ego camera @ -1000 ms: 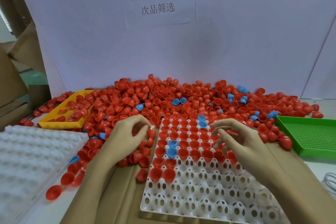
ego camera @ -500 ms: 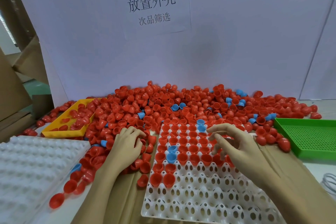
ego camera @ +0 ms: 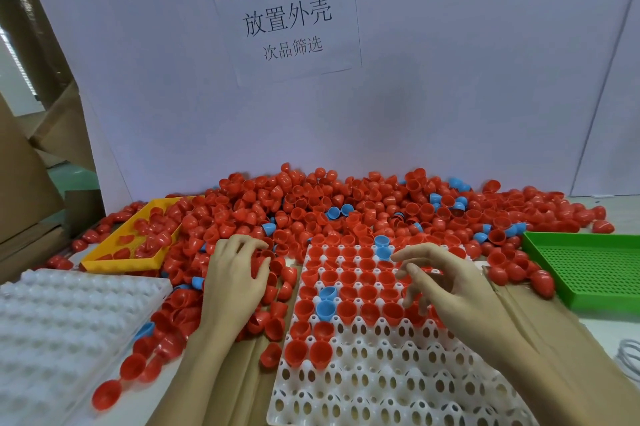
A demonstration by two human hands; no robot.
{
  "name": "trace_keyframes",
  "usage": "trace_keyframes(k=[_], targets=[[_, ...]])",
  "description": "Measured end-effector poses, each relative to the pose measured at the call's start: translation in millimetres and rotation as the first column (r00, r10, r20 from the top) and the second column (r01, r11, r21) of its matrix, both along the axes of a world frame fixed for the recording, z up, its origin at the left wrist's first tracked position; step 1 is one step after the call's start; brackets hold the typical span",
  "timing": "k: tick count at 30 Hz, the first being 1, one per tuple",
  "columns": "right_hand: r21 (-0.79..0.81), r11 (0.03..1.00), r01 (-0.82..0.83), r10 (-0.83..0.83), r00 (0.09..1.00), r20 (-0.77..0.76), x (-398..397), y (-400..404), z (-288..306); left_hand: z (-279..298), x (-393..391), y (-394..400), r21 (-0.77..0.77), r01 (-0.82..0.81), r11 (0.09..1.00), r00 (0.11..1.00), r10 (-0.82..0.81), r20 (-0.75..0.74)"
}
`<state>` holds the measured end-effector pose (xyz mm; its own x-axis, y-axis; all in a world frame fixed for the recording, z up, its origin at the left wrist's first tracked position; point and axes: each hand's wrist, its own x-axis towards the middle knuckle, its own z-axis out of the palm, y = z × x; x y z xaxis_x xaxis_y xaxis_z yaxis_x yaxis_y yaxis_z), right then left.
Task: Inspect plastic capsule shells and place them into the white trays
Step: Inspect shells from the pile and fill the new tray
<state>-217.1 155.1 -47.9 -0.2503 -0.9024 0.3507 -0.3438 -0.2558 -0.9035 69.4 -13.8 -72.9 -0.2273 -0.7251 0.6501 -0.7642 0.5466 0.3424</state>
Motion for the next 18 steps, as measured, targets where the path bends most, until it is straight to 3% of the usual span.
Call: trace_keyframes(k=[3,9,13,15,18], targets=[[0.005,1.0,-0.012,0.011,1.0,0.01,1,1,2,10,-11,-12,-0.065,-0.042,0.997,0.985,0.052,0.164],[0.0,1.0,-0.011,0.011,1.0,0.019,1,4,7,38,-37,-67,0.066,-0.005,0.998,0.909,-0.023,0.416],[0.013,1.0,-0.012,0.012,1.0,0.02,1,6,7,37,-43,-92,0.116,-0.039,0.992,0.773,-0.044,0.632],[0.019,1.0,-0.01,0.01,1.0,0.022,1,6,7,33,-44,-100,0.105,-0.059,0.993,0.746,-0.027,0.666],[0.025,1.0,-0.015,0.014,1.0,0.019,0,5,7,27,-42,-104,0.054,-0.075,0.996,0.771,0.024,0.636]])
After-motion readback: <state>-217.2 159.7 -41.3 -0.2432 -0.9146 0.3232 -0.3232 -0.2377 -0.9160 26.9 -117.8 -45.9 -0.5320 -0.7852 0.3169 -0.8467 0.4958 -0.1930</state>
